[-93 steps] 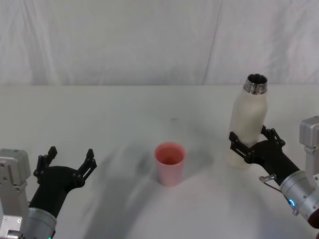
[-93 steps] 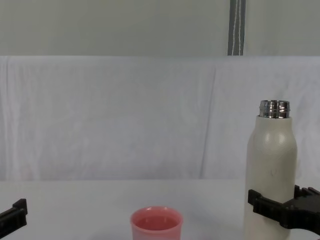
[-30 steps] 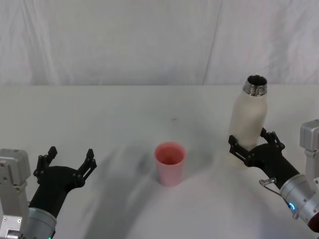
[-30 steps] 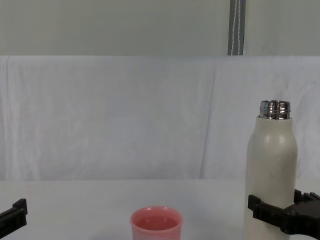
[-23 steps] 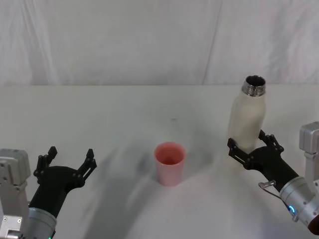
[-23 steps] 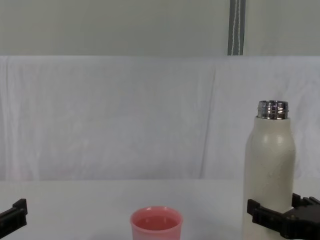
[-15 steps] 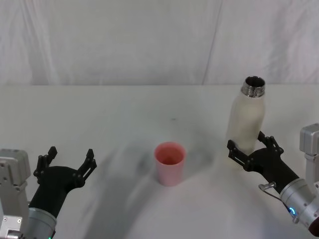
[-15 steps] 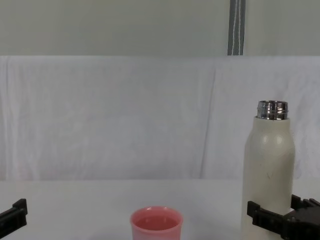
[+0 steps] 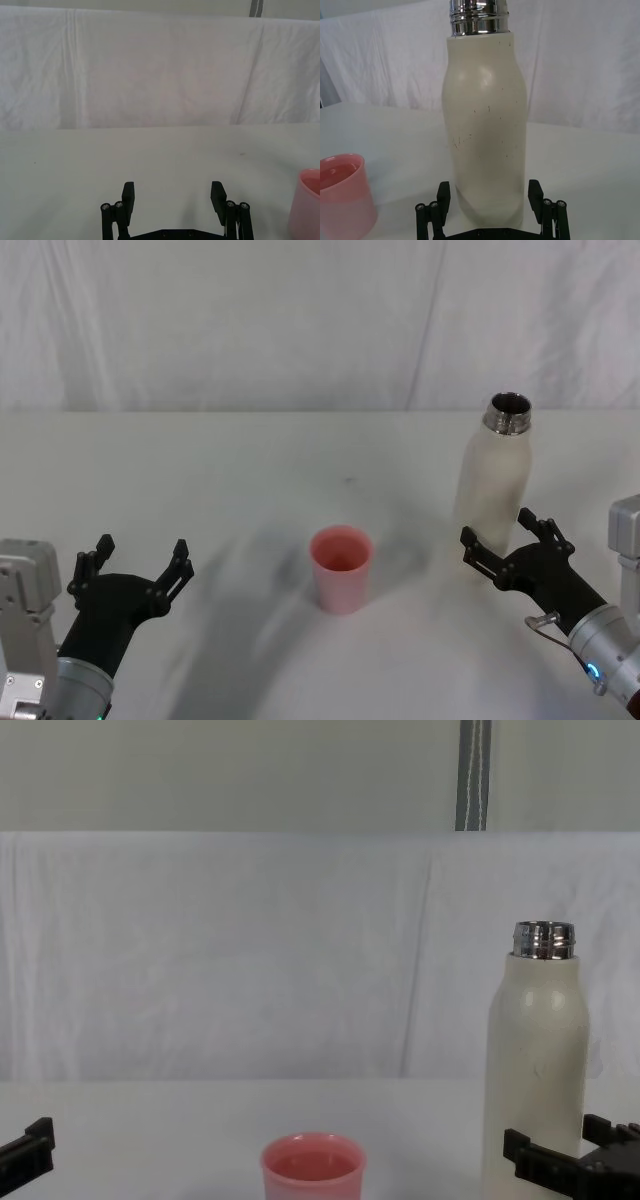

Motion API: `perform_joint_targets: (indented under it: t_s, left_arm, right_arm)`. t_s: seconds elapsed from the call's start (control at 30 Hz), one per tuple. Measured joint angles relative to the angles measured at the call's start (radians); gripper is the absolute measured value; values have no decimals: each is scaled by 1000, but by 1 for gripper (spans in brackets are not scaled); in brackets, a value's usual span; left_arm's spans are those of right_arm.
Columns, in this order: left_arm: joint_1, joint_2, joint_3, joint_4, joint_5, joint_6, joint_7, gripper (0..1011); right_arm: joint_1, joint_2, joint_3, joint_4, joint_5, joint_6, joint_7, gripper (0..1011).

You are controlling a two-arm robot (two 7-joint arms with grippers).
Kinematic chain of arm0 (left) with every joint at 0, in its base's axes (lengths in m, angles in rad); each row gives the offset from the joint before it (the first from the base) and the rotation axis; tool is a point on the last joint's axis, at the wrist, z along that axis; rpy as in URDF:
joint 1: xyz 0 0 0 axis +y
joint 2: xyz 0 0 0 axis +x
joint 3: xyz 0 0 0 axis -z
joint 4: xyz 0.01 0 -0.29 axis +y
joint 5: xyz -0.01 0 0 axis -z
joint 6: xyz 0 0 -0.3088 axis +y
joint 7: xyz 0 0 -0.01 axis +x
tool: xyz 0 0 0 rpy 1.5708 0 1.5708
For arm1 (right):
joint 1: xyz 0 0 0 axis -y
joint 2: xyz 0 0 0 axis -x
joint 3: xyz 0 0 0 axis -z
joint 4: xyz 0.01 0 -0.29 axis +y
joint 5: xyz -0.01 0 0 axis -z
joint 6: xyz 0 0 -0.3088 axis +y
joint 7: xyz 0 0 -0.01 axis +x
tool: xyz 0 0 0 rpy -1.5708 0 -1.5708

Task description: Grasp the thermos with one hand and pour water into the cup lid.

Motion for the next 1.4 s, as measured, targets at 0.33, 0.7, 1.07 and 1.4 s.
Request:
perform_joint_targets:
  t_s: [0.33, 0.7, 1.07, 1.4]
  left_arm:
    - [0, 0, 0, 0, 0, 0, 0, 1001]
    - [0, 0, 0, 0, 0, 0, 0, 1001]
    - [0, 0, 0, 0, 0, 0, 0, 1001]
    - [0, 0, 0, 0, 0, 0, 0, 1001]
  right_arm:
    - [-7, 4, 2, -7, 2, 0, -1, 1003]
    - [-22, 14, 8, -22, 5, -1, -5, 1002]
    - [-61, 29, 16, -87, 9, 3, -7, 1003]
    - [-112, 36, 30, -163, 7, 2, -28, 1003]
